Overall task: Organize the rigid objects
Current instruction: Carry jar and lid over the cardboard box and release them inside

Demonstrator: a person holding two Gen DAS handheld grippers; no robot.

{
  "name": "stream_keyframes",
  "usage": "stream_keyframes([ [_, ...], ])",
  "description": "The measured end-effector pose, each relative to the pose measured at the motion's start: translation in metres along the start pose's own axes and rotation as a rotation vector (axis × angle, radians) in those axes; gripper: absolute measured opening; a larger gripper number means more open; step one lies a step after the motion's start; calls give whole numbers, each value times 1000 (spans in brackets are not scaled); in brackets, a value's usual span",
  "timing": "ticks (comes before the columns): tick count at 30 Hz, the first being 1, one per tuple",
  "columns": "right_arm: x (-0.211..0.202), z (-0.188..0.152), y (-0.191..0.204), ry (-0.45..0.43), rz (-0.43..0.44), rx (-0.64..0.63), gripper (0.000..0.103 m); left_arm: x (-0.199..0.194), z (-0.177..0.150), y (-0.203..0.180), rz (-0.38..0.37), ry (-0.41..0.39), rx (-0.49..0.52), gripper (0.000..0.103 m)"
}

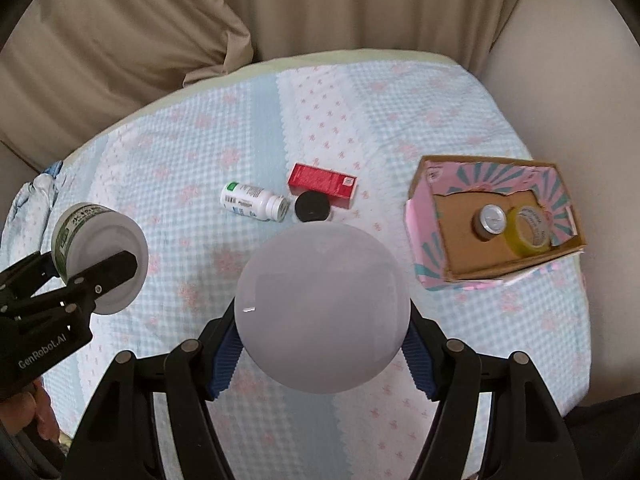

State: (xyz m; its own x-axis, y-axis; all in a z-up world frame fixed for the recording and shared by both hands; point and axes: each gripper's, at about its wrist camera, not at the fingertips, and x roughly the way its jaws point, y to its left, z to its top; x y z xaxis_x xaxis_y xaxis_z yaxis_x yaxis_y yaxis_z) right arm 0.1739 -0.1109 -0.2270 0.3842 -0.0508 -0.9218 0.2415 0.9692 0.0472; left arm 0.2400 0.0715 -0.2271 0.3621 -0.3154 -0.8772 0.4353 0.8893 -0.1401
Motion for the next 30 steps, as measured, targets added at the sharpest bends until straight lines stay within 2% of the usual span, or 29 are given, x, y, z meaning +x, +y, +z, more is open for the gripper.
stream_keyframes([
  [7,-34,5,-42,-32,2,3,66,-29,9,-56,-6,-43,37,53],
  [11,-50,11,-83,-45,-1,8,66,-37,20,-97,-6,-67,46,53],
  [15,-59,21,-131,-51,7,-1,66,-34,34,-143,-13,-79,14,53],
  [22,-60,48,-221,-52,-12,-23,66,2,61,-220,-31,-57,-20,53],
  [30,-14,84,-315,-3,-26,-14,66,80,87,-285,-23,8,-28,53],
])
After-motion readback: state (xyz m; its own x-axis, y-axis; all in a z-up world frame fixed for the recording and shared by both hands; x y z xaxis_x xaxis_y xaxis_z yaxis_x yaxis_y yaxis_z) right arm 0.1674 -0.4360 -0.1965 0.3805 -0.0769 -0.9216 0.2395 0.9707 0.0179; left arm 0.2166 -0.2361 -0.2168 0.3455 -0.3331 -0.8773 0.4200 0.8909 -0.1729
